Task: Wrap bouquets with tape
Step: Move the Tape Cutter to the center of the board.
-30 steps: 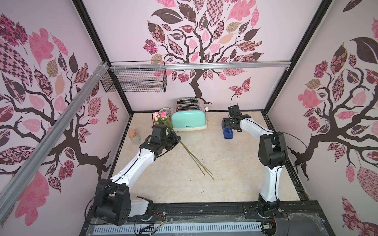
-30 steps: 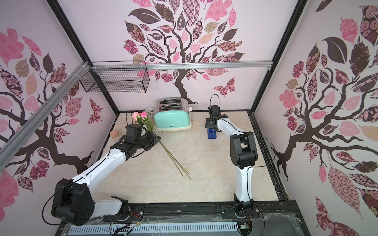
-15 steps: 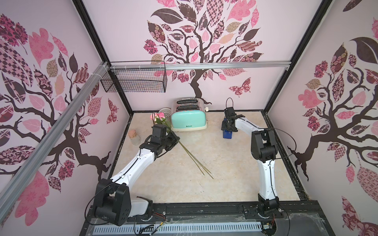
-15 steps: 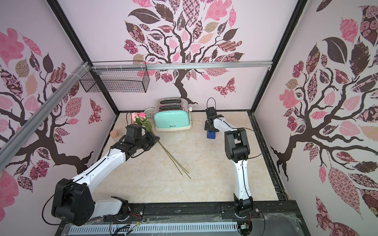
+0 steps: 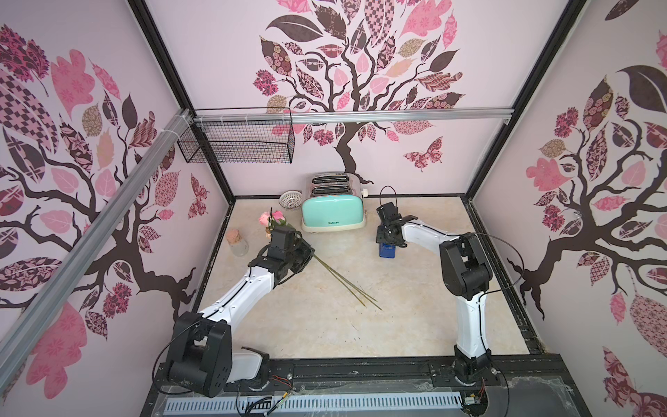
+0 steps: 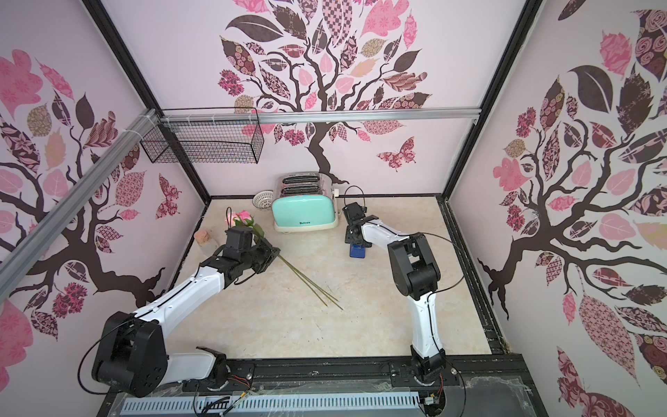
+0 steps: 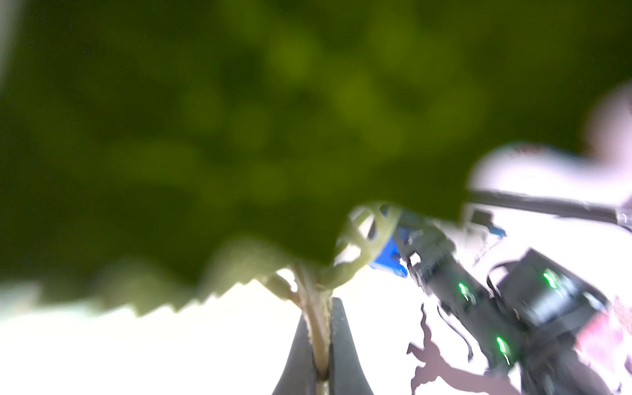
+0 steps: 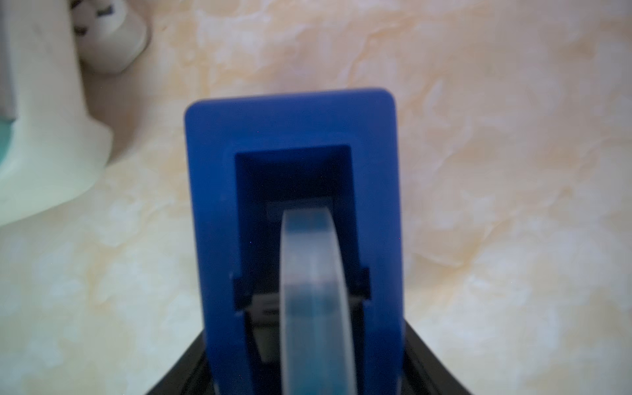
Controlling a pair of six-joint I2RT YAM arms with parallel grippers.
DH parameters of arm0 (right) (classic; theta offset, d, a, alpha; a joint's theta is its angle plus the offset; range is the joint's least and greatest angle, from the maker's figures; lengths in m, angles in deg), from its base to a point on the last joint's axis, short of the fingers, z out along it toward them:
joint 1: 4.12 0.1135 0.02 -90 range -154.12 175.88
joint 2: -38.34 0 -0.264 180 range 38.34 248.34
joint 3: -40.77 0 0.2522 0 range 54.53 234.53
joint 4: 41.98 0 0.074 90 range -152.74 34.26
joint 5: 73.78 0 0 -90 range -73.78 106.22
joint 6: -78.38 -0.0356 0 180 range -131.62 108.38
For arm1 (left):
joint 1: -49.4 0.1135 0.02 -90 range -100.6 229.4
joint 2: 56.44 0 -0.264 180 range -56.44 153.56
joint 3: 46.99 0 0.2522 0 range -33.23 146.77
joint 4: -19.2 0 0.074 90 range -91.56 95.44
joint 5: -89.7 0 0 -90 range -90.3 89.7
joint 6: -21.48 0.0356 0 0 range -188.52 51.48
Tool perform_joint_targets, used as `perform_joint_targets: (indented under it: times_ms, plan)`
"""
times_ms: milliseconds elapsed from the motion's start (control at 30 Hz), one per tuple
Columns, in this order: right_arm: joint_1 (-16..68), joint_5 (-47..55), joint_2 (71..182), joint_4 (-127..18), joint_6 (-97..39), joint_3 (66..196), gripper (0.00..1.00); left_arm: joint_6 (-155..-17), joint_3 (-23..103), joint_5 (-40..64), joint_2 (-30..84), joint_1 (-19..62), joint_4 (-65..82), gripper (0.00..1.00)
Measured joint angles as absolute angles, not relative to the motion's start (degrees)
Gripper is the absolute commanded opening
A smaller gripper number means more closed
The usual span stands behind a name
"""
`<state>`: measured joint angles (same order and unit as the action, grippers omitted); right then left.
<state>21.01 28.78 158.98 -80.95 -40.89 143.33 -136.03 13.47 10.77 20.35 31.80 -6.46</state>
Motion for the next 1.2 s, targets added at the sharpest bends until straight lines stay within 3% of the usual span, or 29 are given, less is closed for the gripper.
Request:
perform_joint_targets:
  times_ms: [200, 367, 533, 700, 933, 1100, 1200]
  plan:
    - [23.5, 25.85, 157.85, -81.19, -47.08, 142.23, 0.49, -140.6, 11.68, 8.37, 23.52, 29.11, -3.51, 0.0]
    - [23.74, 24.97, 157.85, -81.23, -49.13, 142.45, 0.57, -140.79, 12.66, 7.03, 24.2, 26.22, -2.92, 0.0]
    - [23.72, 24.32, 157.85, -81.02, -48.65, 142.41, 0.79, -140.58, 13.23, 6.86, 24.2, 25.76, -2.68, 0.0]
    - [23.89, 21.72, 157.12, -79.22, -48.44, 139.02, 0.94, -140.07, 13.23, 6.77, 24.2, 25.76, -2.85, 0.0]
    - [23.94, 17.63, 146.33, -74.0, -49.44, 128.03, 0.92, -138.83, 13.29, 6.64, 24.2, 25.76, -3.22, 0.0]
    - [23.87, 13.54, 132.62, -64.19, -53.35, 116.55, 0.86, -138.02, 13.91, 6.4, 24.18, 25.78, -3.71, 0.0]
    - [23.83, 11.18, 126.76, -56.93, -57.51, 109.43, 0.78, -137.52, 13.99, 6.46, 24.18, 25.78, -3.73, 0.0]
